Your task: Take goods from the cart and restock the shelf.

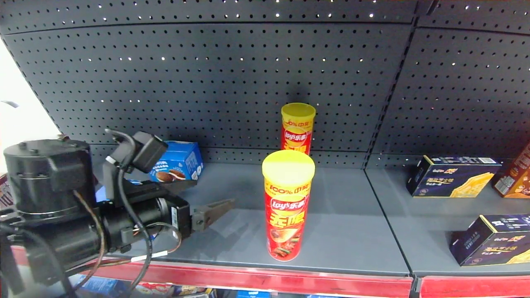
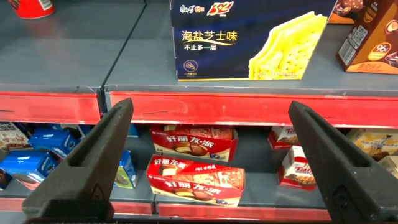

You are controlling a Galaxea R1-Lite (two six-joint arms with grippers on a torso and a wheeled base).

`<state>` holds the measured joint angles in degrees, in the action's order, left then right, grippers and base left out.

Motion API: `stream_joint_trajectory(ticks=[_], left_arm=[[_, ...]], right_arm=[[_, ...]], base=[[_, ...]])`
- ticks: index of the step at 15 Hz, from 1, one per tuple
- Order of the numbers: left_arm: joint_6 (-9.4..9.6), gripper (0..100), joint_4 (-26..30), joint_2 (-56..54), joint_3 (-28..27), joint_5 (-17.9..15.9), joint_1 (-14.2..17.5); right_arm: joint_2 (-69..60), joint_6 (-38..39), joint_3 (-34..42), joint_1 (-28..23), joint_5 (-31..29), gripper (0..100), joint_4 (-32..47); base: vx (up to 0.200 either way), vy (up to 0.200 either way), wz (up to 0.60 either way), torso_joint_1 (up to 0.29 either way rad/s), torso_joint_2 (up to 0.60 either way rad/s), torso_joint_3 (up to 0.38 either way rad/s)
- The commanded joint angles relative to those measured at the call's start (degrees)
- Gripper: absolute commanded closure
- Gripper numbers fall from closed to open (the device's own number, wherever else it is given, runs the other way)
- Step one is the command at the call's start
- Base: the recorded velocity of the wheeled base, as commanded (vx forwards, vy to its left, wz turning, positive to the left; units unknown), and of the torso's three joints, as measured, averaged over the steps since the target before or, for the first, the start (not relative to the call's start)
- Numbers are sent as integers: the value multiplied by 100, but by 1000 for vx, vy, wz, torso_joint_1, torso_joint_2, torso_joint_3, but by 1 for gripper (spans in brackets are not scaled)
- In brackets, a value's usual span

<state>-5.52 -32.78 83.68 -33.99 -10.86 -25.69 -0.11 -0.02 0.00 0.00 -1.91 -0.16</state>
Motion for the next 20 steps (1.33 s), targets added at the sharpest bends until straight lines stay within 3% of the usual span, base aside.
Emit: stream_joint_trajectory(ticks=[1, 3, 6, 17, 20], left_arm=[[-45, 0, -150, 835, -3, 31, 2], [7, 0, -185, 1072, -20, 49, 2], [324, 0, -185, 1212, 6, 67, -51], [245, 0, -185, 1406, -337, 805, -631], [236, 0, -185, 1432, -389, 823, -789]], right_arm=[[11, -6, 0, 0, -2, 0, -2], [11, -6, 0, 0, -2, 0, -2], [11, 2, 0, 0, -2, 0, -2], [11, 2, 0, 0, 7, 0, -2], [11, -6, 0, 0, 7, 0, -2]], base=[[0, 0, 0, 0, 0, 0], [0, 0, 0, 0, 0, 0], [0, 0, 0, 0, 0, 0], [0, 0, 0, 0, 0, 0], [0, 0, 0, 0, 0, 0]])
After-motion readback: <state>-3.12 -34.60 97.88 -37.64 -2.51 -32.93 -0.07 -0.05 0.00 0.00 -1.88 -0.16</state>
